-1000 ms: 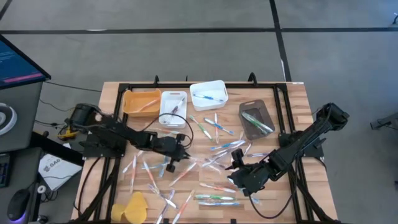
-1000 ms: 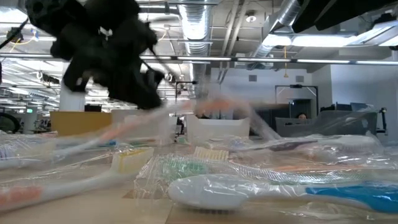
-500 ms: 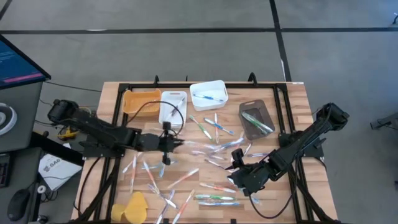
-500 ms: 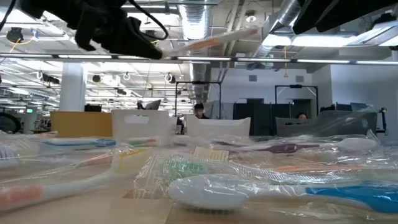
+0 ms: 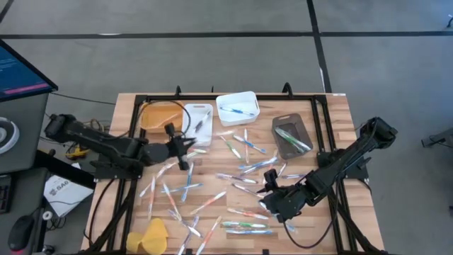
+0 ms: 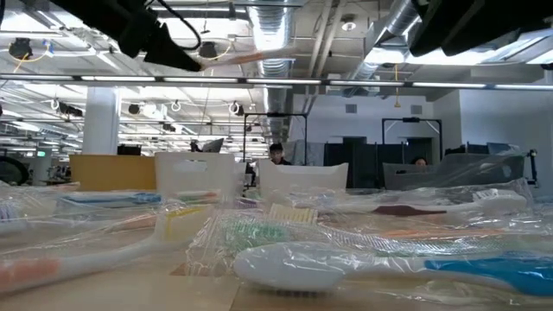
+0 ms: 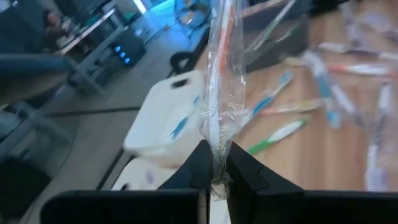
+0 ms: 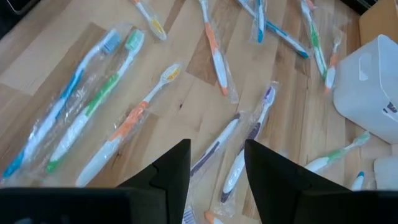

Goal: Pick & Place Toothbrushes
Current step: Put the orange toothbrush into the yellow bin

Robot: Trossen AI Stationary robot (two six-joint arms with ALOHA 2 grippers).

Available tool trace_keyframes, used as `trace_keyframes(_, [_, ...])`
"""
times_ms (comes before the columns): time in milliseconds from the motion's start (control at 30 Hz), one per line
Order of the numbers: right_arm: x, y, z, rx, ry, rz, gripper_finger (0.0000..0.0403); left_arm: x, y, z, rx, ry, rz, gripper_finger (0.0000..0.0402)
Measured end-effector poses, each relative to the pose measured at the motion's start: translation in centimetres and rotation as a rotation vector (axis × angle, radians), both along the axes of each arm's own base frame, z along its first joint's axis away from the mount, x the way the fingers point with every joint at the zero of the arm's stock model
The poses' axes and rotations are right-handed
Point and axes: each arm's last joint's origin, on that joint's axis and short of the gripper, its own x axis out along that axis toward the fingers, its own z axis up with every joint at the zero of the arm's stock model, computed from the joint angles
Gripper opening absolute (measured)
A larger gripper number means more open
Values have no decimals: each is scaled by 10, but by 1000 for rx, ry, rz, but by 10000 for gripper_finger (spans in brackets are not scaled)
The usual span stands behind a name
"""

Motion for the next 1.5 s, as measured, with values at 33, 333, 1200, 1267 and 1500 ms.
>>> trace_keyframes(33, [0,-1,-1,-2,3,-2,145,-4,3,0,-7,11,14,12])
trace_keyframes(333, [7,-9,-1,9,-10,-39,145,-30,26,5,-152,228,156,12])
trace_keyframes(1200, [10,-13,-1,74,-19,-119,145,-84,50,55,-219,541,525,12])
trace_keyframes(1267, [10,-13,-1,84,-20,-129,145,-85,52,56,-219,531,547,12])
trace_keyframes(1500, [9,-11,-1,89,-12,-116,145,-99,60,61,-245,476,616,12])
